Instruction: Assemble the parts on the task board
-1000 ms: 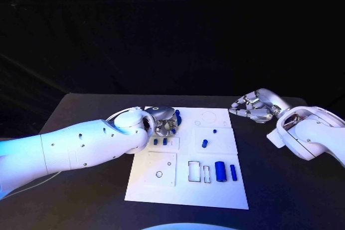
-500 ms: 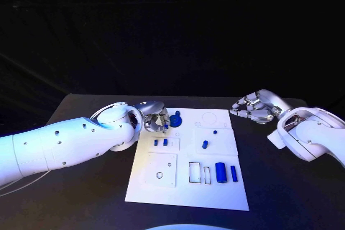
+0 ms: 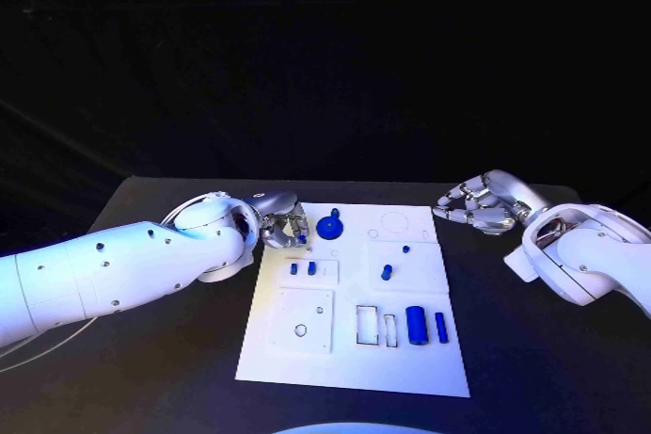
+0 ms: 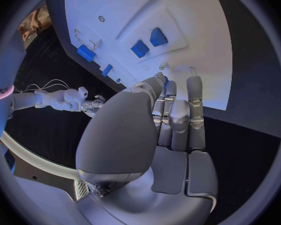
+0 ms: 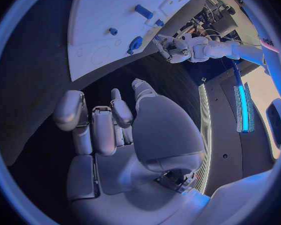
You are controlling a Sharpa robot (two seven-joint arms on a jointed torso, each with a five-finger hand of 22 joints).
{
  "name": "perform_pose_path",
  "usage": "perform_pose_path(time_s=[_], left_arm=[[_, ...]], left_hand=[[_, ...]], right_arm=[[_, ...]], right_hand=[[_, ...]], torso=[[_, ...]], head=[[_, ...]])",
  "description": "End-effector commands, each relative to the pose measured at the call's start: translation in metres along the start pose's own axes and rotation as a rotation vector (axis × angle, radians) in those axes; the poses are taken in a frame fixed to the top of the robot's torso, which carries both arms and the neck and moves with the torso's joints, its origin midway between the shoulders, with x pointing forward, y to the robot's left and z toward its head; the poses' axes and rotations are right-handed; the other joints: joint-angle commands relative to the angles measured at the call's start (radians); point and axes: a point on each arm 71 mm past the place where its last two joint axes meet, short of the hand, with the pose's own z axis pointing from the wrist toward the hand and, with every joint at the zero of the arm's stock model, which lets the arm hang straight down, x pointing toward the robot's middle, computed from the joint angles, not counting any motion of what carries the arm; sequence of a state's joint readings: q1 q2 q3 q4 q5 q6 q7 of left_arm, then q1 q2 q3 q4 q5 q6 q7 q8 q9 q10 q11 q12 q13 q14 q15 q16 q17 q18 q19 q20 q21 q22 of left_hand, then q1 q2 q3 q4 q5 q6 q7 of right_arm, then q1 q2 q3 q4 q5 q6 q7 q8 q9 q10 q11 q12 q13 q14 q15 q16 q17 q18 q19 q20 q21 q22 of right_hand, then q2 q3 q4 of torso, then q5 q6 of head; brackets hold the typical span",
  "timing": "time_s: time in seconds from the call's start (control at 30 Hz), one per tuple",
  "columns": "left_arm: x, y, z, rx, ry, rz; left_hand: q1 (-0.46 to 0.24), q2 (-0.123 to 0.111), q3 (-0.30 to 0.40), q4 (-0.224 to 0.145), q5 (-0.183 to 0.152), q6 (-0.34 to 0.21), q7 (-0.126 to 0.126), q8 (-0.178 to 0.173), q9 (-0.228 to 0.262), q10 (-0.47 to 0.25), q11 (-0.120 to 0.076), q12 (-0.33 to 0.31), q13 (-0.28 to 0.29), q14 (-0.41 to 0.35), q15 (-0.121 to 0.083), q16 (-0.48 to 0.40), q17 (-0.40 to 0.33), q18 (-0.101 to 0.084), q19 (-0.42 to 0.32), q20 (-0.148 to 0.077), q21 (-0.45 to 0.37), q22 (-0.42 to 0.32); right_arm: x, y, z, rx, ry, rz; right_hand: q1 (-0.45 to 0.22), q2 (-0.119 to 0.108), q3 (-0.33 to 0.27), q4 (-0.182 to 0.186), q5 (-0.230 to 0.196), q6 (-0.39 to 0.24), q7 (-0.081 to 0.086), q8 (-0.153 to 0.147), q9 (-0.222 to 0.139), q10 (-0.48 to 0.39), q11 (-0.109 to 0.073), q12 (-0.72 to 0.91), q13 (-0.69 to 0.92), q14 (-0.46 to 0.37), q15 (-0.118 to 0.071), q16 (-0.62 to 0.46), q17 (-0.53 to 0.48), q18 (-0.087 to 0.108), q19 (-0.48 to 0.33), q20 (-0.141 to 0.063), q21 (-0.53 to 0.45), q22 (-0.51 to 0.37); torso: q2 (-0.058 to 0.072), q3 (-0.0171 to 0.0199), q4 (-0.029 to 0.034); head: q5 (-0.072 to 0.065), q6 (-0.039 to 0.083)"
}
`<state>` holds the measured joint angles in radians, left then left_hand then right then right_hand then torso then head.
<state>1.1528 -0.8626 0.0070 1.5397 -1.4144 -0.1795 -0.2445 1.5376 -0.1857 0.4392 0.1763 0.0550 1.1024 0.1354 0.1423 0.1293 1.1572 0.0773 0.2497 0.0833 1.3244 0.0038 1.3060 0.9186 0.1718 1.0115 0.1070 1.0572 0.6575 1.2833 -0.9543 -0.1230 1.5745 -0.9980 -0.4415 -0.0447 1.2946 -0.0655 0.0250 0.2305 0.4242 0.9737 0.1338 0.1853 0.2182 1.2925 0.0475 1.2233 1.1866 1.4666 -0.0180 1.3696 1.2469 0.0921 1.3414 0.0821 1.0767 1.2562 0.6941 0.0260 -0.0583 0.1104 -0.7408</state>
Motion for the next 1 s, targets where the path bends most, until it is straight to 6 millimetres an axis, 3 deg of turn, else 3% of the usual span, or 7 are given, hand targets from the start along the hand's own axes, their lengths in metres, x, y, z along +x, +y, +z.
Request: perform_pose_path(time_s=[0.03,1.0], left_arm=[[0.003,-0.001,0.002,0.009,0.022,-0.015],[0.016,-0.002,0.01,-0.007,0.075,-0.002]], left_hand=[[-0.011,-0.001,-0.001,0.006,0.003,0.006,-0.001,-0.004,-0.001,0.007,-0.003,-0.005,-0.001,0.005,0.002,0.004,-0.001,0.01,-0.003,0.002,-0.001,-0.001],[-0.011,-0.001,0.0,0.005,0.003,0.006,-0.001,-0.006,-0.002,0.007,-0.003,-0.007,-0.001,0.004,0.002,0.004,-0.003,0.01,-0.005,0.002,-0.003,-0.003]], right_arm=[[0.0,0.0,0.0,-0.007,-0.001,-0.003],[0.002,0.002,0.001,-0.009,0.002,-0.001]], right_hand=[[0.004,-0.003,-0.001,0.002,0.004,-0.007,-0.003,0.006,0.001,-0.004,0.0,0.001,0.0,0.035,-0.008,-0.002,0.0,0.013,-0.004,0.0,-0.004,-0.001],[0.005,-0.003,-0.001,0.002,0.005,-0.006,-0.003,0.007,0.001,-0.003,-0.001,0.001,0.0,0.035,-0.008,-0.003,0.0,0.013,-0.003,0.0,-0.004,-0.001]], torso=[[0.0,0.0002,-0.0004],[-0.001,0.0005,-0.0006]], head=[[0.0,-0.001],[0.001,-0.009]])
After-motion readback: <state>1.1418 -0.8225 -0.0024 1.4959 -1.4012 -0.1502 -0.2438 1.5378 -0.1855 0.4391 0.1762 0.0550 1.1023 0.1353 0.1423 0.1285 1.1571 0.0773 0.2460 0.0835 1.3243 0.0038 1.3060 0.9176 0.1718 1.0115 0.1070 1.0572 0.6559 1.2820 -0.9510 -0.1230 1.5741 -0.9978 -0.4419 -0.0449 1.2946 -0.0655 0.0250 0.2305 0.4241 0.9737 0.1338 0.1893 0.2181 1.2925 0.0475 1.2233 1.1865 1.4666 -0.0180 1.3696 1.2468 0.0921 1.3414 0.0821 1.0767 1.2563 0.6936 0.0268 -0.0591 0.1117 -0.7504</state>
